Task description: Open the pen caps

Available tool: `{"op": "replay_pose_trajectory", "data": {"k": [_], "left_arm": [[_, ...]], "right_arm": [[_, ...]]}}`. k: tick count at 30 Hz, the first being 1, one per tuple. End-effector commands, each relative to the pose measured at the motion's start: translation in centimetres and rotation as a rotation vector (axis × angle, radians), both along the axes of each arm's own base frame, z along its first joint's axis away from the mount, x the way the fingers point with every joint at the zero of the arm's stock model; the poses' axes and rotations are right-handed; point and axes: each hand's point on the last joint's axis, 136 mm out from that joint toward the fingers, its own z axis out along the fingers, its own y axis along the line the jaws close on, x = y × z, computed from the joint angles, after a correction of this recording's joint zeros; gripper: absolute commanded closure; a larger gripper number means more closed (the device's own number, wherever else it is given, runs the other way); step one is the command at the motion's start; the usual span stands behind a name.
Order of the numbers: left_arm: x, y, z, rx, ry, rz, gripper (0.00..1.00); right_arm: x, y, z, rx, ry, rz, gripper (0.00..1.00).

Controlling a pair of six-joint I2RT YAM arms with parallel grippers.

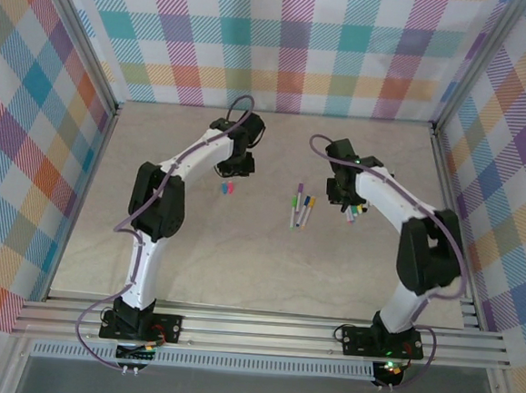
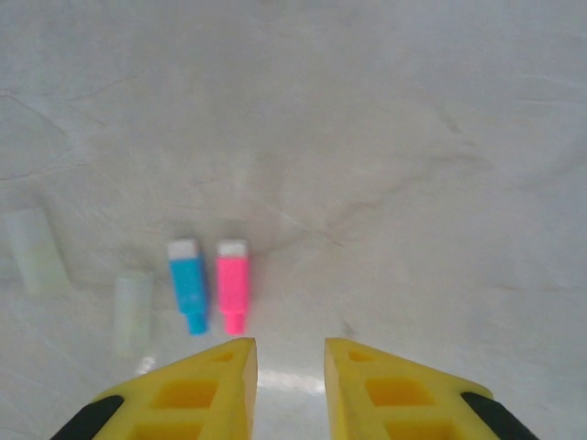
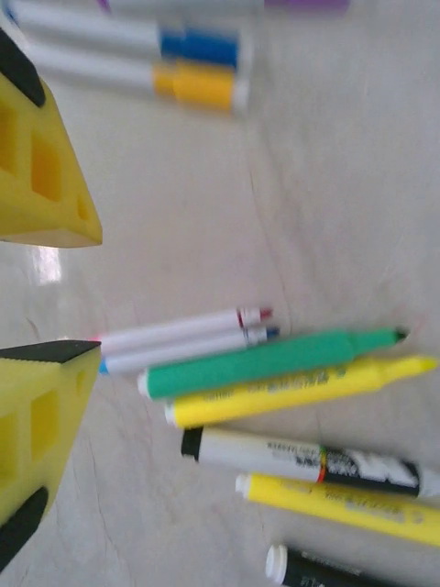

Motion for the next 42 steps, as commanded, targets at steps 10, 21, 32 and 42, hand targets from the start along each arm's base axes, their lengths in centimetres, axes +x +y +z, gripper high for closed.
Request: {"op": "replay_pose_trajectory", "data": {"k": [10,21,32,42], "left_arm": [[-2.8,-11.6,1.0,-0.248,0.003,-0.169,0.64],[-4.7,-16.0,-2.4,-0.242,0.066,-0.232,0.64],[-5.5,-17.1,-4.6,-0.231,0.108,-0.247,0.65],[-5.7,-16.6,-6.4,-0.191,0.137,-0.238,0.66]], "right_arm": [[-5.5,5.4,-2.3,0.443,0.086,-0.011,0.54],[-5.5,5.3,-1.8,0.432,0.076,-0.003,0.51],[-5.5,5.1,-2.1,0.424,0.080,-0.003,0.51],[-5.4,5.1,-2.4,0.418,0.084,-0.003,0.52]]}}
